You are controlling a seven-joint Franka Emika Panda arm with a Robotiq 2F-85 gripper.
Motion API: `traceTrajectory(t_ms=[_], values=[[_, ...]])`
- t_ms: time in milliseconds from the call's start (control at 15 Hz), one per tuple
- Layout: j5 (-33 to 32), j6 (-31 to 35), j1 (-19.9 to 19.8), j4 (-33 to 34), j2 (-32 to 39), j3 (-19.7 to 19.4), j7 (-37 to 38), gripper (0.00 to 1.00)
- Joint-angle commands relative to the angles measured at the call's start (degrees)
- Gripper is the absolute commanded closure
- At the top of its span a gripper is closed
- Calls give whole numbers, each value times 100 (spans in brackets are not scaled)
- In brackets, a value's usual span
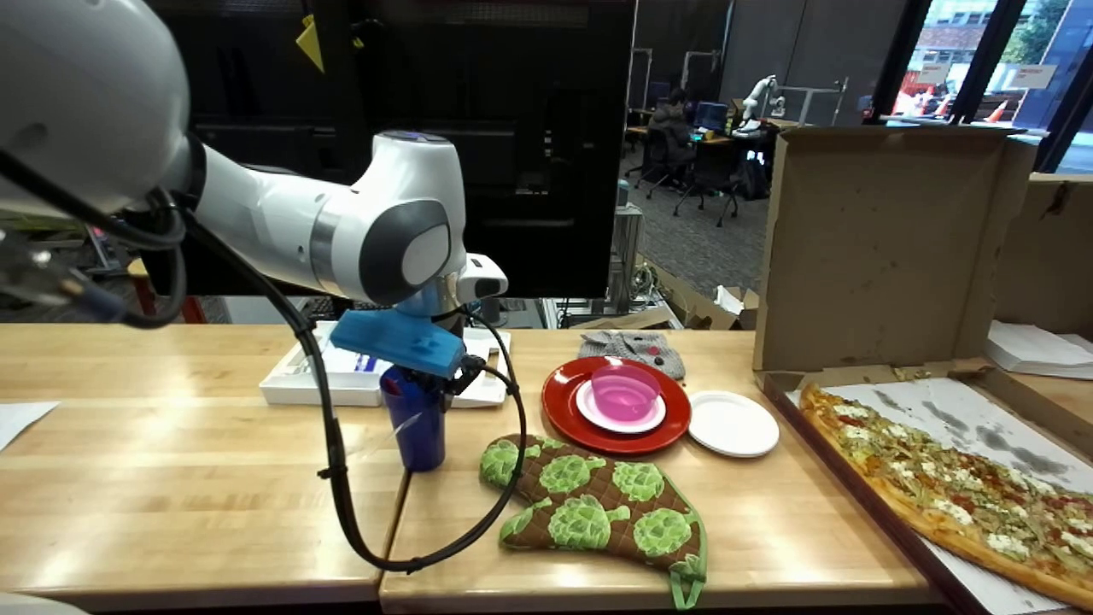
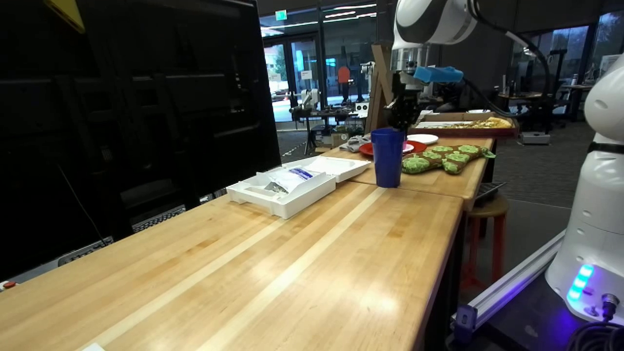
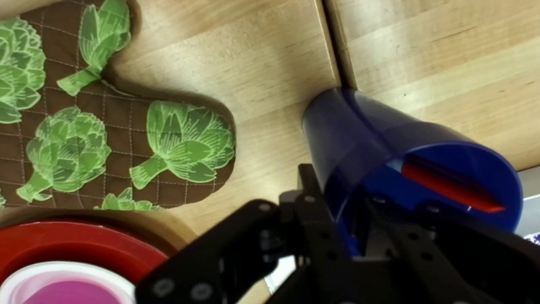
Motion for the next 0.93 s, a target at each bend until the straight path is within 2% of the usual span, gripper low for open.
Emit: traceTrajectory(t_ms=[0,467,867], values=[[-121,-150,-36,135,11,-38,133,100],[-73,-373,-92,319,-7,-159,129,98],[3,-891,-193,905,113,-366,100,98]])
